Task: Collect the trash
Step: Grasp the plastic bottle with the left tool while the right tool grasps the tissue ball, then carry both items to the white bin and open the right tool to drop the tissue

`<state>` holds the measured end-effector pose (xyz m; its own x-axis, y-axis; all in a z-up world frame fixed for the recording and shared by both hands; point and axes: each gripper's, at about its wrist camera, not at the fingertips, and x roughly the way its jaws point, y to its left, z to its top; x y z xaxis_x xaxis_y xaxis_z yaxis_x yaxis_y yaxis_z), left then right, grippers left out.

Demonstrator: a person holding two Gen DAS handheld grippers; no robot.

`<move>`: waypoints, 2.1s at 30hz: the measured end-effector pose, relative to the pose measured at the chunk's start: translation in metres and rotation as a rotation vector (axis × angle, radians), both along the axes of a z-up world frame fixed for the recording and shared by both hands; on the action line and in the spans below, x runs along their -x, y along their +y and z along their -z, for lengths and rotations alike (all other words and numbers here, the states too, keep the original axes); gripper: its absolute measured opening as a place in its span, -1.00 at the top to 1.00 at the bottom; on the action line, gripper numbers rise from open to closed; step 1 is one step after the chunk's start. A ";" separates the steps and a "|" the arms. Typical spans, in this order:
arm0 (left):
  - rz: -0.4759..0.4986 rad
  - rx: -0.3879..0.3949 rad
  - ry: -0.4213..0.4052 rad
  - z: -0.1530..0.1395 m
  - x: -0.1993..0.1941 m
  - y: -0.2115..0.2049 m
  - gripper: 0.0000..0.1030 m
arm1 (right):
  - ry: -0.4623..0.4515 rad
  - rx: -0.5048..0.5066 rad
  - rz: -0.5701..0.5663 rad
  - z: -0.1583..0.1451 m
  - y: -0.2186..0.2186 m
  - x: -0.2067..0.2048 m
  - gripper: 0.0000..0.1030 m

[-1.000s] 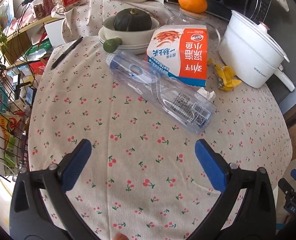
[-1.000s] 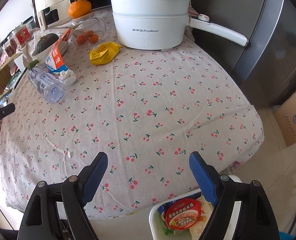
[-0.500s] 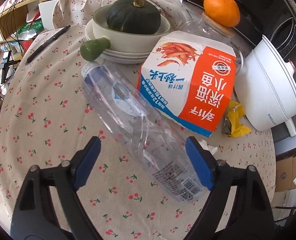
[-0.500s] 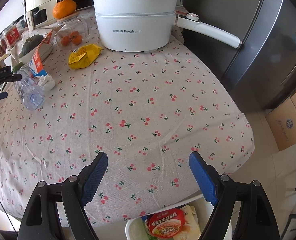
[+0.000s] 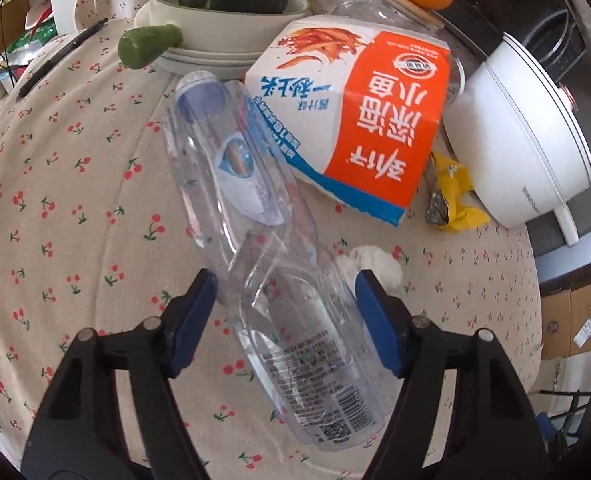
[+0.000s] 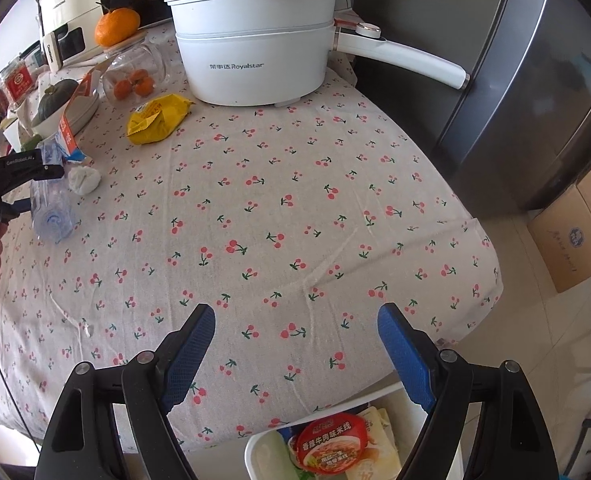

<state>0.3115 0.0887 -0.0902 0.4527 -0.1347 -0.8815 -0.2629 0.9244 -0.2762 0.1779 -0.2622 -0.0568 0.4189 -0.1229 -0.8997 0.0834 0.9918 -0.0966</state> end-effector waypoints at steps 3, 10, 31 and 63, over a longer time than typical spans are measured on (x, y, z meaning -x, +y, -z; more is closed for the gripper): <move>0.059 -0.043 -0.009 -0.004 0.028 0.005 -0.31 | -0.001 -0.023 0.000 -0.001 0.005 0.002 -0.65; 0.144 -0.116 -0.039 -0.023 0.099 0.026 -0.28 | -0.005 -0.090 -0.057 -0.004 0.041 0.007 -0.65; 0.226 -0.087 -0.050 -0.024 0.128 0.073 -0.13 | -0.068 -0.234 -0.215 0.059 0.203 -0.127 -0.58; 0.223 -0.092 -0.179 -0.070 0.149 0.010 -0.20 | -0.148 -0.125 -0.225 -0.054 0.072 0.012 0.65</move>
